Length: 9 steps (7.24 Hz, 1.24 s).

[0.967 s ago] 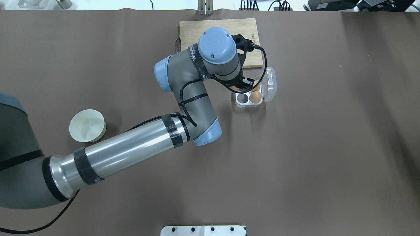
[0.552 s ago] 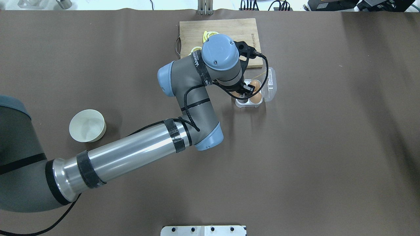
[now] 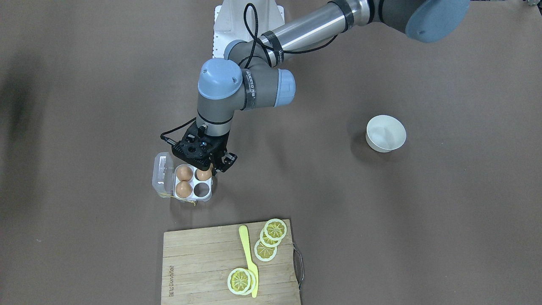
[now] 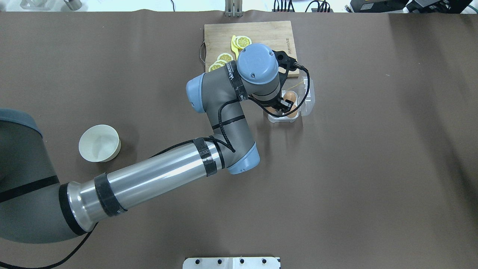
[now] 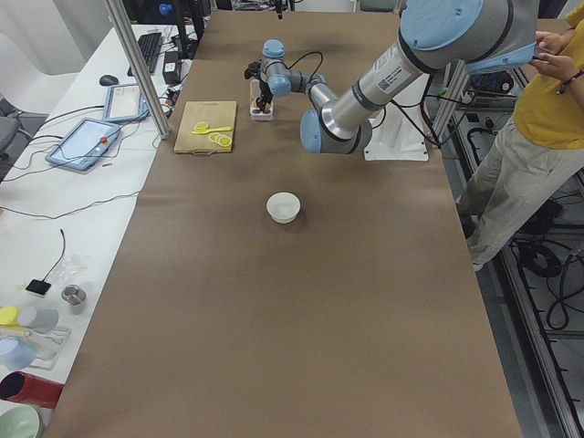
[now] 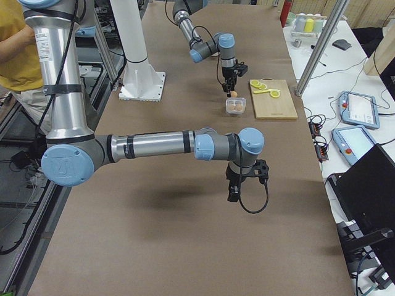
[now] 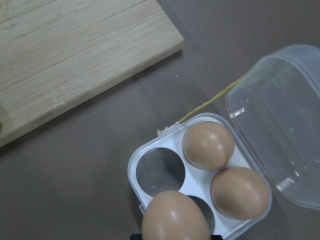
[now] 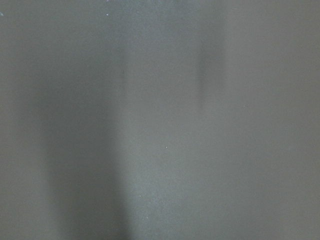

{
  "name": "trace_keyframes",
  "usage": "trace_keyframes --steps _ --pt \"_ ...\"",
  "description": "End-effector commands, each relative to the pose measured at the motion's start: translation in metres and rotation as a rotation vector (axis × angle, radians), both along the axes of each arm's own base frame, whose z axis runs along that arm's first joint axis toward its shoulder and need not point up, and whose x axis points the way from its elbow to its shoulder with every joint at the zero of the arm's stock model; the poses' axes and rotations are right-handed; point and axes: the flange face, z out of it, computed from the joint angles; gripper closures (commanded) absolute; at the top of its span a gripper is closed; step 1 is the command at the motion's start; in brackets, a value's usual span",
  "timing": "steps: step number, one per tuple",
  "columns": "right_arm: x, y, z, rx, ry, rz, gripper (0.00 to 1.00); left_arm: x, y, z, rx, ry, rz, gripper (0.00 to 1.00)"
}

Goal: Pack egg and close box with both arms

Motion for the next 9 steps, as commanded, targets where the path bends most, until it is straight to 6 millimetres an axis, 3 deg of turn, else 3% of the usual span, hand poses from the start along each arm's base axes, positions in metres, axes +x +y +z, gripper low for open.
trace_keyframes --steps 1,2,3,4,5,7,9 --pt "0.0001 0.0007 0.0035 0.001 0.000 -0.009 0.00 -0.0001 -0.0011 -0.0126 0.015 0.008 -0.012 0.80" --pt "-0.0008 0.0002 0.0049 -0.001 0.000 -0.012 0.00 0.0005 -0.0017 -0.0110 0.013 0.004 -0.013 0.74" --pt "-0.0001 -0.0004 0.0049 -0.001 0.000 -0.010 0.00 0.0007 -0.0034 -0.0095 0.017 -0.003 -0.025 0.54" --pt "-0.0001 -0.0004 0.0049 -0.001 0.000 -0.010 0.00 0.0039 0.0005 -0.0094 0.019 -0.003 -0.021 0.52" --pt "-0.0001 -0.0004 0.0049 -0.001 0.000 -0.010 0.00 0.0055 0.0026 -0.0094 0.019 -0.003 -0.018 0.42" --pt "-0.0001 -0.0004 0.0049 -0.001 0.000 -0.010 0.00 0.0055 0.0024 -0.0094 0.022 -0.005 -0.018 0.04" --pt "-0.0001 -0.0005 0.0042 0.000 0.000 -0.010 0.00 0.0040 0.0039 -0.0124 0.026 -0.005 -0.010 0.03"
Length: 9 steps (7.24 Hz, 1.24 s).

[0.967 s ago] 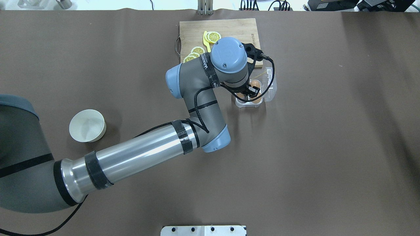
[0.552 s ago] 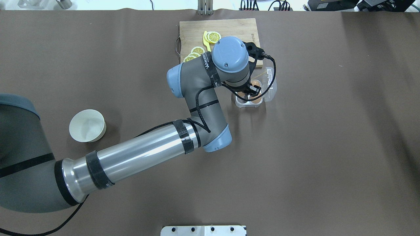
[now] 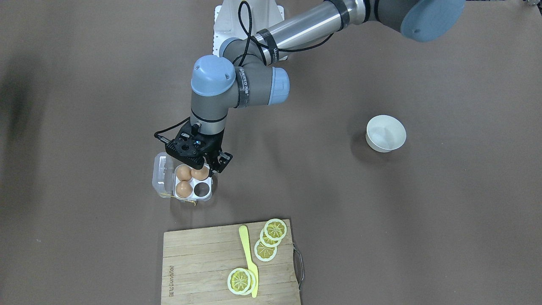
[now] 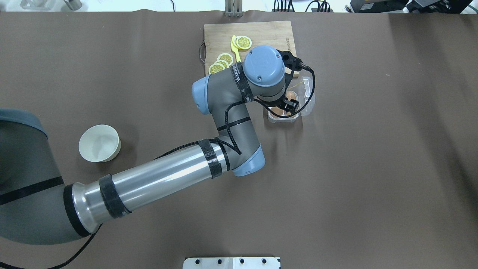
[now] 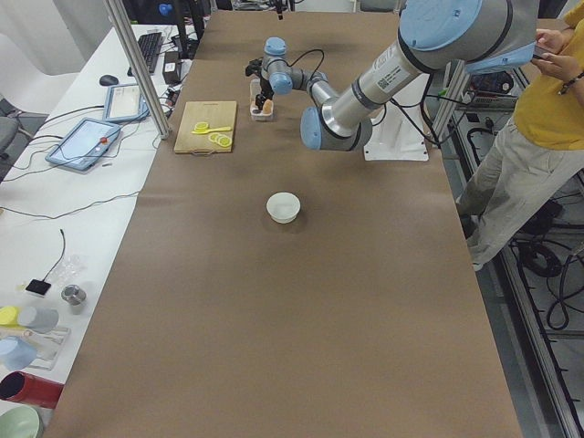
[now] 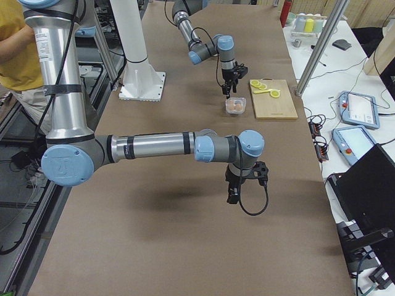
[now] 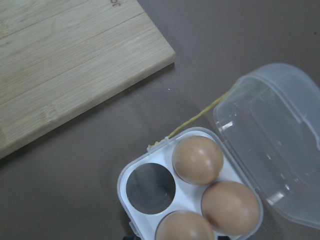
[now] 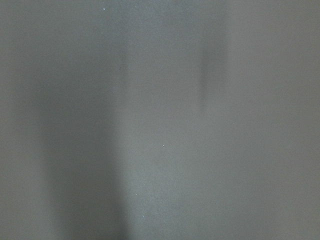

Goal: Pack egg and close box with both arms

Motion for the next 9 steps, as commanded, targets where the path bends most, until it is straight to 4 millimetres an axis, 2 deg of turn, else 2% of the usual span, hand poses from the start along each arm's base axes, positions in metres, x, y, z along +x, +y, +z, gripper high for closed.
trace_keyframes --steps 1,2,3,4,5,6,7,8,9 --pt "0.000 0.000 -0.001 0.003 0.000 0.000 0.00 -0.013 0.002 -0.013 0.009 0.019 -0.001 0.03" --pt "0.000 0.000 -0.001 0.002 0.000 0.000 0.00 -0.039 0.001 -0.014 -0.032 -0.029 -0.002 0.02" --pt "0.000 0.000 -0.002 0.003 -0.002 0.000 0.00 -0.082 0.006 -0.002 -0.087 -0.024 0.042 0.02" --pt "0.000 0.000 -0.005 0.010 -0.003 0.001 0.00 -0.131 0.006 0.032 -0.104 0.008 0.049 0.02" --pt "0.000 0.001 -0.005 0.007 -0.003 0.002 0.00 -0.169 0.003 0.069 -0.116 0.005 0.029 0.02" --pt "0.000 0.001 -0.005 0.008 -0.003 0.001 0.00 -0.210 0.000 0.097 -0.140 -0.001 0.005 0.03" --pt "0.000 0.000 -0.007 0.013 -0.003 0.001 0.00 -0.253 0.005 0.113 -0.155 -0.016 -0.019 0.03" --pt "0.000 0.000 -0.008 0.017 -0.004 0.000 0.00 -0.288 0.009 0.129 -0.185 -0.048 -0.051 0.03" --pt "0.000 -0.001 -0.010 0.019 -0.007 0.000 0.00 -0.330 0.006 0.147 -0.196 -0.048 -0.099 0.03"
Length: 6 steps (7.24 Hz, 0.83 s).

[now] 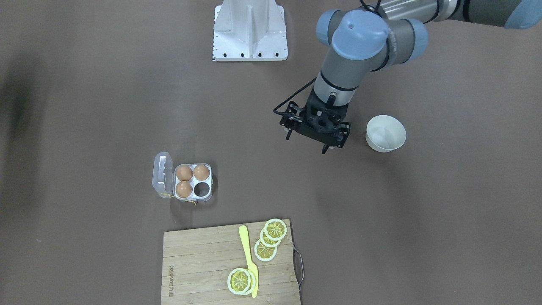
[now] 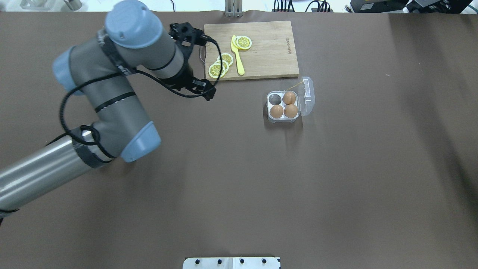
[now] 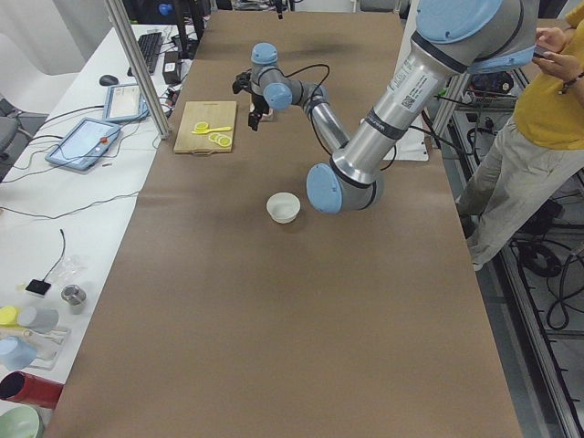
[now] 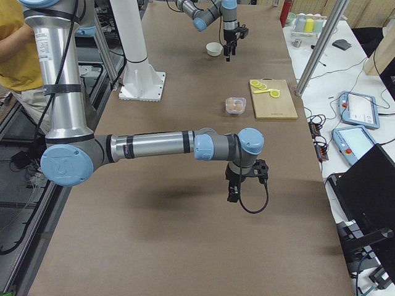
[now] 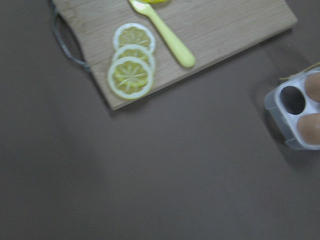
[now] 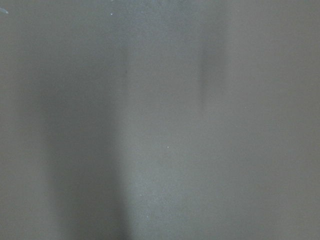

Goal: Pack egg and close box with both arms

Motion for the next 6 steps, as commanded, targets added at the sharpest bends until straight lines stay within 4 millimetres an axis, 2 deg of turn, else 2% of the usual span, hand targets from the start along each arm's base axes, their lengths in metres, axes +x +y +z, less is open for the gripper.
trace_keyframes --steps 1,3,4,6 --pt "-0.001 -0.001 -0.003 0.005 -0.006 -0.001 0.00 -0.094 -0.004 0.053 -0.045 -0.027 -0.062 0.03" --pt "-0.001 0.000 -0.002 0.000 -0.012 -0.001 0.00 -0.192 -0.023 0.121 -0.125 -0.041 -0.125 0.03" --pt "-0.001 0.001 -0.002 -0.002 -0.013 -0.001 0.00 -0.232 -0.026 0.152 -0.167 -0.043 -0.150 0.03" --pt "-0.001 0.001 -0.004 0.004 -0.012 -0.002 0.00 -0.276 -0.020 0.204 -0.227 -0.076 -0.202 0.03"
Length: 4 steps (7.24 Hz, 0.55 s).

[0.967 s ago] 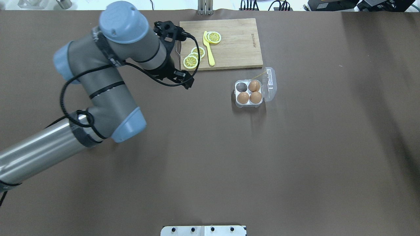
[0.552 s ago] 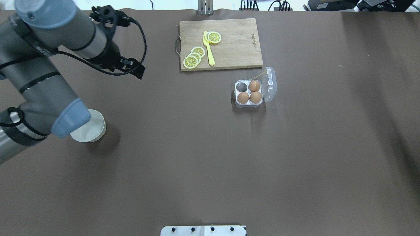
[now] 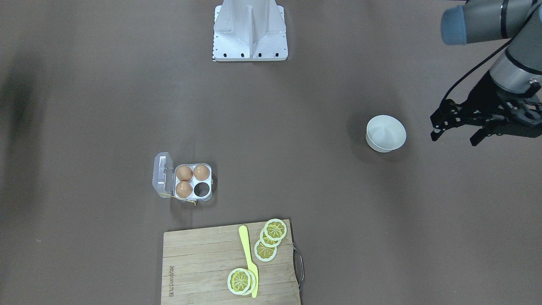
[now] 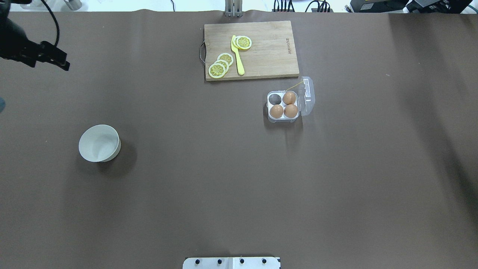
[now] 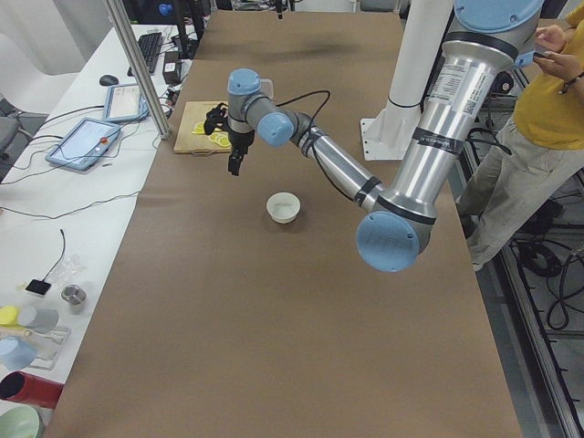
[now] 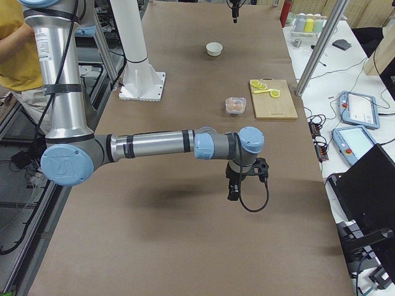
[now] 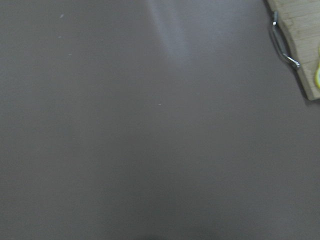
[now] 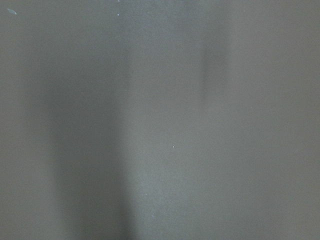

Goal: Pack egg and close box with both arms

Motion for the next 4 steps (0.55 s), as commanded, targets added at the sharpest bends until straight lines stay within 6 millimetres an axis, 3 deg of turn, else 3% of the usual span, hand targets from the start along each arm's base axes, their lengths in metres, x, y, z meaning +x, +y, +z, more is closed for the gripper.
trace_keyframes --steps 1,2,4 --pt "0.000 0.003 -0.003 0.006 -0.002 0.001 0.00 -0.050 0.021 0.075 -0.056 -0.057 -0.003 0.02" --pt "0.001 0.005 -0.001 0.002 -0.001 0.001 0.00 -0.069 0.032 0.105 -0.061 -0.074 -0.003 0.03" --pt "0.000 0.008 -0.002 0.002 -0.010 0.001 0.00 -0.075 0.047 0.153 -0.061 -0.078 -0.008 0.03"
